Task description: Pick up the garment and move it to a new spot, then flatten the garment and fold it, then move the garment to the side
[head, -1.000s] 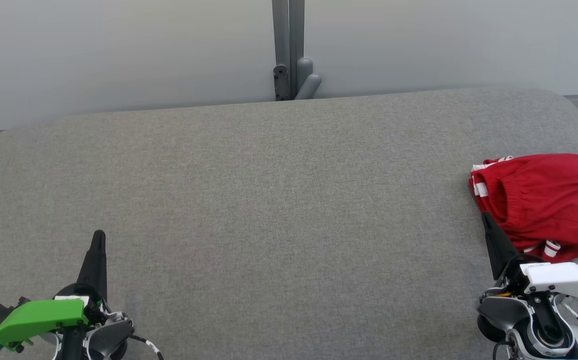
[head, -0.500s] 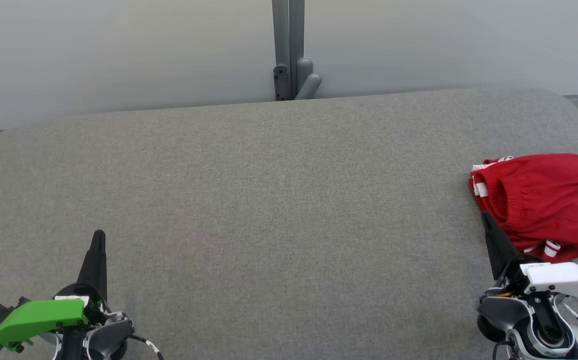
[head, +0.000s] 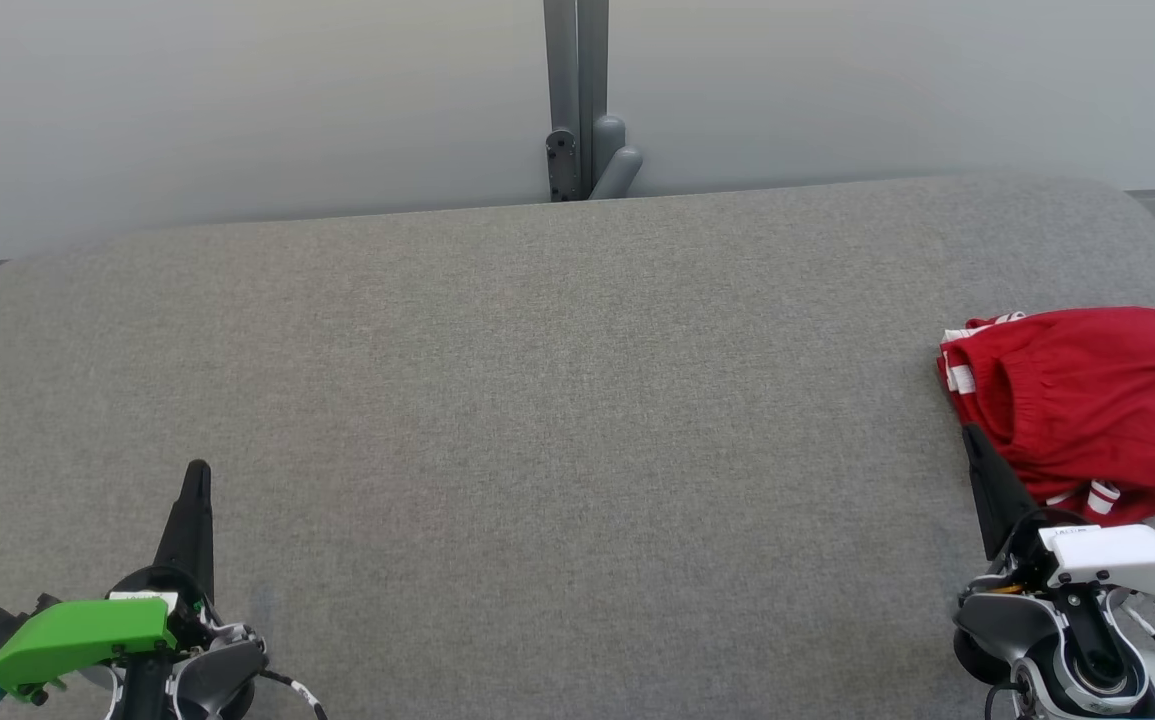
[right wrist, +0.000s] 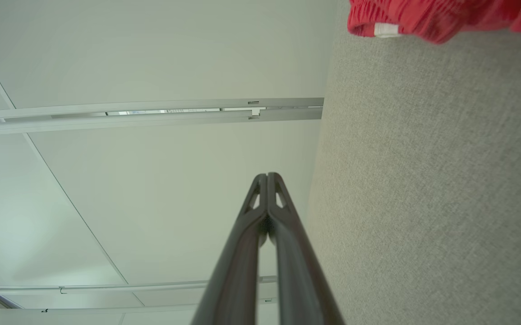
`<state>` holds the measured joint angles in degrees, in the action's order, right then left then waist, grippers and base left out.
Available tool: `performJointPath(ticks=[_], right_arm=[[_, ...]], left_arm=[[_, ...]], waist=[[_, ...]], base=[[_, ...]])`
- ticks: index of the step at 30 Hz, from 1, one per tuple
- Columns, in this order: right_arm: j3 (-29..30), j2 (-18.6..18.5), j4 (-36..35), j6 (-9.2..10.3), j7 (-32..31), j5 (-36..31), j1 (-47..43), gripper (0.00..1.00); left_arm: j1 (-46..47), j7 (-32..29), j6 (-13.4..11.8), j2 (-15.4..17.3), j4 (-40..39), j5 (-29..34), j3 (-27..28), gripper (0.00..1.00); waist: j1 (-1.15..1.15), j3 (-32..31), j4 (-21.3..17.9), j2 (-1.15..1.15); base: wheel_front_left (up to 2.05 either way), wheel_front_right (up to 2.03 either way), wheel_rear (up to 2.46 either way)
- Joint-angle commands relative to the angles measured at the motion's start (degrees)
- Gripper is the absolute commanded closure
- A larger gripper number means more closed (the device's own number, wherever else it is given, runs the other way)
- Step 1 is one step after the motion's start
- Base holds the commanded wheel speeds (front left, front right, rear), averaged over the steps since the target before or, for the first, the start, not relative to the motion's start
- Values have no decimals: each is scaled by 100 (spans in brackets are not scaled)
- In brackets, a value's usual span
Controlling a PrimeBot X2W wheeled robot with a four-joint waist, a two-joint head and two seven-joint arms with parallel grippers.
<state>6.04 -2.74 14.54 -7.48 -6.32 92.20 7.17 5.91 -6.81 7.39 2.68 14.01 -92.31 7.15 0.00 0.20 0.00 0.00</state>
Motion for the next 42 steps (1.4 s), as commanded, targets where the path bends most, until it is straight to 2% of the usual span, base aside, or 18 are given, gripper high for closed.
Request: performJointPath(ticks=[1,42], right_arm=[[6,-25,-22,-2,-16,42,-80,100],[5,-26,-22,-2,-16,42,-80,100]], left_arm=[[61,-11,26,38,-10,-11,8,100],[61,-11,27,38,-10,-11,7,100]], waist=[[0,0,0,0],[0,0,0,0]], base=[[0,0,0],[0,0,0]])
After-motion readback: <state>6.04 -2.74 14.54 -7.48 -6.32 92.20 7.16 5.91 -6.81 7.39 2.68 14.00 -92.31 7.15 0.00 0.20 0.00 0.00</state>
